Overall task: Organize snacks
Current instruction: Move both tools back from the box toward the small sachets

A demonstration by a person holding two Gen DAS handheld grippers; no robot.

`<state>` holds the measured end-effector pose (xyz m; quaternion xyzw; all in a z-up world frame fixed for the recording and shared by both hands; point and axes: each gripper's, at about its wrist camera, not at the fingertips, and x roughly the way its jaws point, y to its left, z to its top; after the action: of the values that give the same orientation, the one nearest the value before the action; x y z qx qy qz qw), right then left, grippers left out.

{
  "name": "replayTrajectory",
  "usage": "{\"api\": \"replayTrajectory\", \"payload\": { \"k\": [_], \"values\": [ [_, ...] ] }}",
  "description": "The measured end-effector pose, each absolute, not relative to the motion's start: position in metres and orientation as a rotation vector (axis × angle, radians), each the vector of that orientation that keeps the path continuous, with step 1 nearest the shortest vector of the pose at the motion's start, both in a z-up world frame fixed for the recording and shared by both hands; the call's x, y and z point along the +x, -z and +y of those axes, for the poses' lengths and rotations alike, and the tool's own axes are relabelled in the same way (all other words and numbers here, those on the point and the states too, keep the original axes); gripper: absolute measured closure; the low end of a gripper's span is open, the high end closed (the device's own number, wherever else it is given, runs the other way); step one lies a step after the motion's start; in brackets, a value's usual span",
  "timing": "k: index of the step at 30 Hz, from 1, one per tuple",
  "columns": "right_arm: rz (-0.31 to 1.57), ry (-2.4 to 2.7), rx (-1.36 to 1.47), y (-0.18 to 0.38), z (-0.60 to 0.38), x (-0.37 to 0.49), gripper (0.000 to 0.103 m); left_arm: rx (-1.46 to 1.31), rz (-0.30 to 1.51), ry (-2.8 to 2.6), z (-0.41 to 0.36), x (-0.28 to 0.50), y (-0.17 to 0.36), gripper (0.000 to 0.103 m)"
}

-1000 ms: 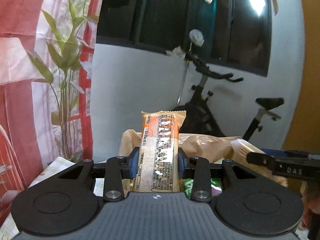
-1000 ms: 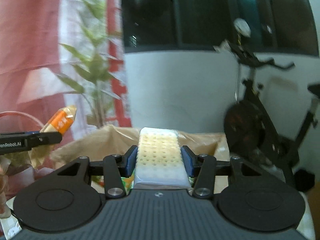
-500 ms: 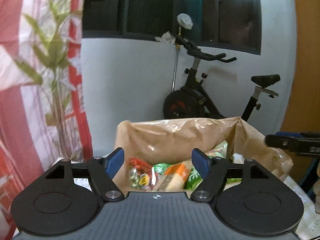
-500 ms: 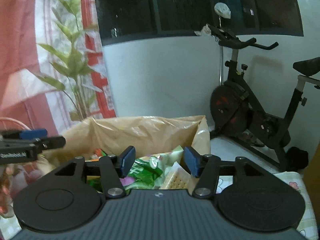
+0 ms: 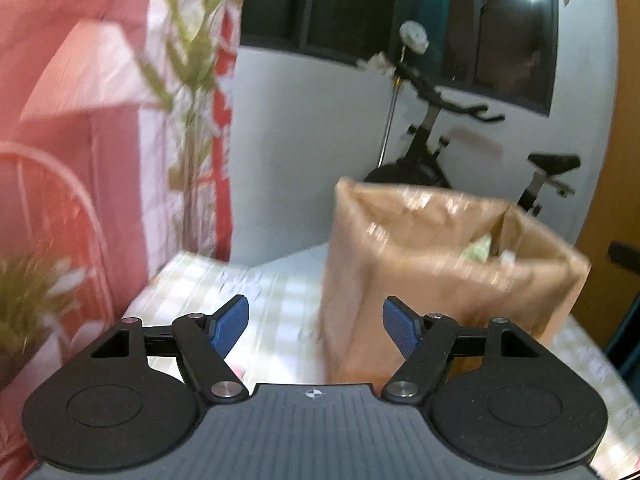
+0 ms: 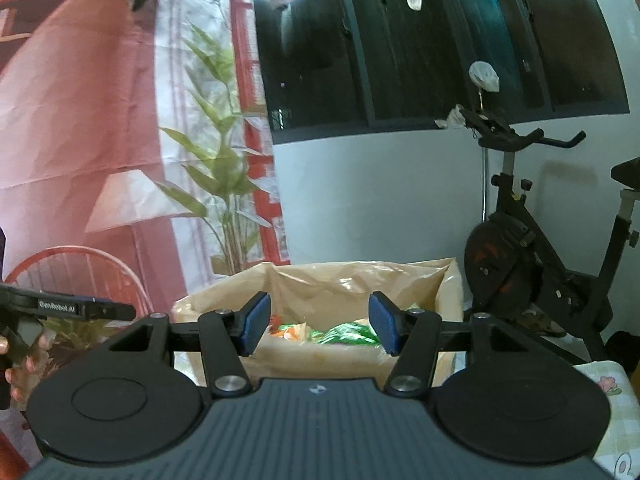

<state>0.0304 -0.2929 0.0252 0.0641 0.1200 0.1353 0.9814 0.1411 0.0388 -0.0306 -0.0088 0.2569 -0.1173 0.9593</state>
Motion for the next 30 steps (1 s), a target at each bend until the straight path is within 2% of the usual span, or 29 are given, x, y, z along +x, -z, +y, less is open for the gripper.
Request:
{"api": "replayTrajectory", "payload": {
  "k": [5, 12, 18, 24, 30],
  "values": [
    [0.277, -0.295, 0.135, -0.001, -0.278, 0.014, 0.045, -0.054, 0.633, 0.183, 0.063, 0.139, 0.080, 0.035],
    [0.497, -0.277, 0.088, 0.068, -0.252, 0.005, 0.045, -0.067, 0.727, 0.141, 0.075, 0.133, 0.129, 0.035],
    [0.723, -0.250, 0.087, 0.121, -0.243, 0.006, 0.045, -0.019, 0.730, 0.143, 0.070, 0.125, 0.144, 0.035],
    [0.880, -0.209, 0.144, 0.147, -0.243, 0.011, 0.045, -0.016, 0.749, 0.150, 0.066, 0.120, 0.151, 0.035],
    [0.917, -0.190, 0.153, 0.155, -0.241, 0.015, 0.031, -0.022, 0.763, 0.152, 0.067, 0.122, 0.156, 0.035]
  ]
}}
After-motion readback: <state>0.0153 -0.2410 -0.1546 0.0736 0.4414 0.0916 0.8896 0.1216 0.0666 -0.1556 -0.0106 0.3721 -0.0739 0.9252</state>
